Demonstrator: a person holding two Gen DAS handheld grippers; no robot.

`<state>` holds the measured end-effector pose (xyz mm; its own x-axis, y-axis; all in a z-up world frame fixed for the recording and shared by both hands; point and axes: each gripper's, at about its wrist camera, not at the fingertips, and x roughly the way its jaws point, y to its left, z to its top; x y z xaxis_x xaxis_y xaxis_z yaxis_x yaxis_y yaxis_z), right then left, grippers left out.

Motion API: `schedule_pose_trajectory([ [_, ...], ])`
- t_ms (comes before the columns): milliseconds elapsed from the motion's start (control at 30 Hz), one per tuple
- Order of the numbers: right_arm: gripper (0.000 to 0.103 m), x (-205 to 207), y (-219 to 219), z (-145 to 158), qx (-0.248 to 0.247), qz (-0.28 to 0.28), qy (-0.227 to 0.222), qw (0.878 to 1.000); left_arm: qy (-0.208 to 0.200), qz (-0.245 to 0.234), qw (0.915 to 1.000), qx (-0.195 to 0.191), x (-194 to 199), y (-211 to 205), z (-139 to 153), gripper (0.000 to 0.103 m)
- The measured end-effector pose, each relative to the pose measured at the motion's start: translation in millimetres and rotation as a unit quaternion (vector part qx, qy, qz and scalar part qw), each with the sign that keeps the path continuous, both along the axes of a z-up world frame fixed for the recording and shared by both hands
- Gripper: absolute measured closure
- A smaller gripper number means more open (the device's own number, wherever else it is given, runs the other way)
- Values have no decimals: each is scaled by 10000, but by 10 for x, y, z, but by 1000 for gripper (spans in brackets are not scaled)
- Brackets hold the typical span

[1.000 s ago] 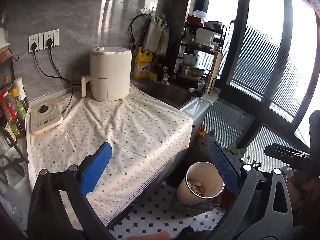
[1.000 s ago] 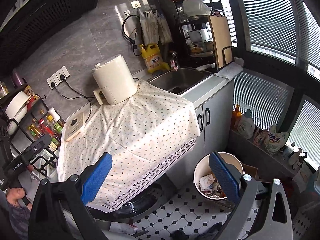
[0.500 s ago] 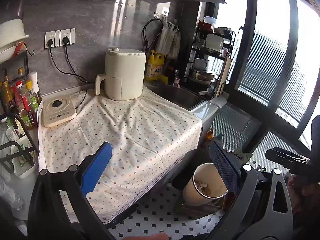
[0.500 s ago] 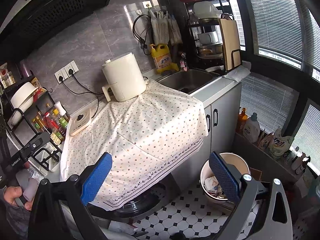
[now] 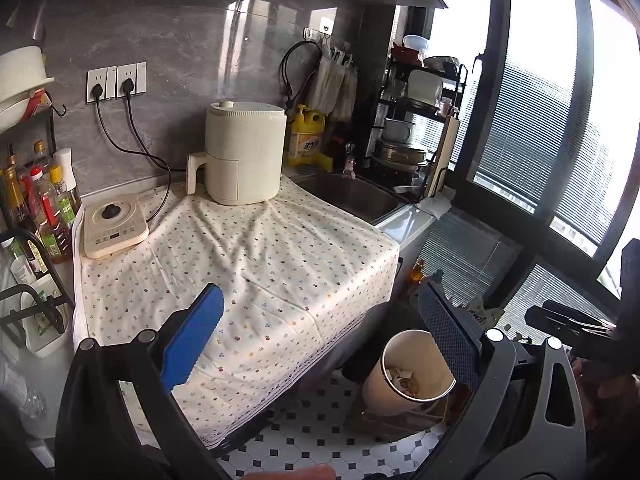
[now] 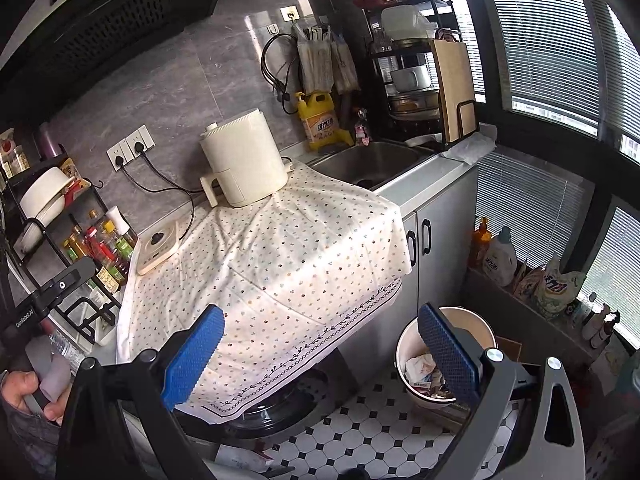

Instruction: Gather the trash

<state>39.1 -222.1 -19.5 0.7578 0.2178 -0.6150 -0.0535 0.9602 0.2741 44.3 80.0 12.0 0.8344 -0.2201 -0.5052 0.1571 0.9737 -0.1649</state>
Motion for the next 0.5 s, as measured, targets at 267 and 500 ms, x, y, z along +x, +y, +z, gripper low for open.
schedule_pose_trajectory([
  [267,8,-11,-47,7,14,7,-37,10000,17,-15,10000,-6,29,-54,5,6],
  [500,8,-27,-52,11,-28,-7,-43,10000,39,-37,10000,-40,28,-79,-15,6],
])
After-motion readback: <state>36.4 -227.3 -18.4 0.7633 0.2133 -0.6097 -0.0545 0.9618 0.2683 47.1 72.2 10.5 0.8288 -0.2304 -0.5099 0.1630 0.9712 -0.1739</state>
